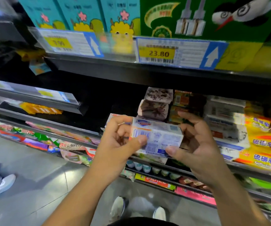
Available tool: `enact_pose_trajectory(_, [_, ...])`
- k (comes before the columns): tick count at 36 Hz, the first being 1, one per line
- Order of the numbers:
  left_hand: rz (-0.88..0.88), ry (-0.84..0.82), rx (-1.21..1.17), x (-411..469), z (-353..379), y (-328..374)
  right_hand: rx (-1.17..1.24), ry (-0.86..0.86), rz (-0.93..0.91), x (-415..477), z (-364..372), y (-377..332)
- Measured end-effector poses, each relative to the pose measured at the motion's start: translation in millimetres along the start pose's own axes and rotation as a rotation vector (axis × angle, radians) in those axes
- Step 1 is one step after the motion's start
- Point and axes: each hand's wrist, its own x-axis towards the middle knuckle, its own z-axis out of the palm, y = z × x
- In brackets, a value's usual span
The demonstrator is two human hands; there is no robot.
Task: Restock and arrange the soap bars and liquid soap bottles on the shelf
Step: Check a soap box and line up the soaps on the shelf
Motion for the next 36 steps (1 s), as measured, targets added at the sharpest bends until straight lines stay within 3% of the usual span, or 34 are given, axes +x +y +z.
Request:
enact_pose_trajectory(5, [0.030, -0.059, -0.061, 22.2, -5.4, 7.0, -0.217, -0.030, 0.094, 4.7, 24.9, 3.4])
enact_pose_trajectory(11, [0.075, -0.185, 0.059, 32.8, -27.1, 2.9, -0.040, -0.064, 0.193, 9.9, 80.6, 11.8])
enact_pose_trajectory(16, [0.066, -0.200, 0.047, 45.6, -61.5, -2.8, -0.144, 0.100, 0.217, 13.4, 74.1, 13.2])
enact_pose_trajectory(19, [0.044, -0.207, 0.121, 52.6, -77.0, -12.7, -0.164, 0.171, 0.132, 12.8, 61.9, -1.2])
enact_pose_trajectory(23, [-0.057, -0.387, 0.261, 50.0, -90.2, -22.5, 0.042, 0.297, 0.002, 21.2, 74.7, -17.9])
enact_pose_trajectory(30, [-0.076, -0.699, 0.262, 42.2, -99.4, -26.8, -0.260, 0.190, 0.059, 22.2, 140.2, -25.1])
enact_pose_trajectory(36, [-0.133, -0.580, 0.273, 51.9, -131.8, -41.8, -0.205, 0.369, 0.051, 13.6, 141.5, -37.8])
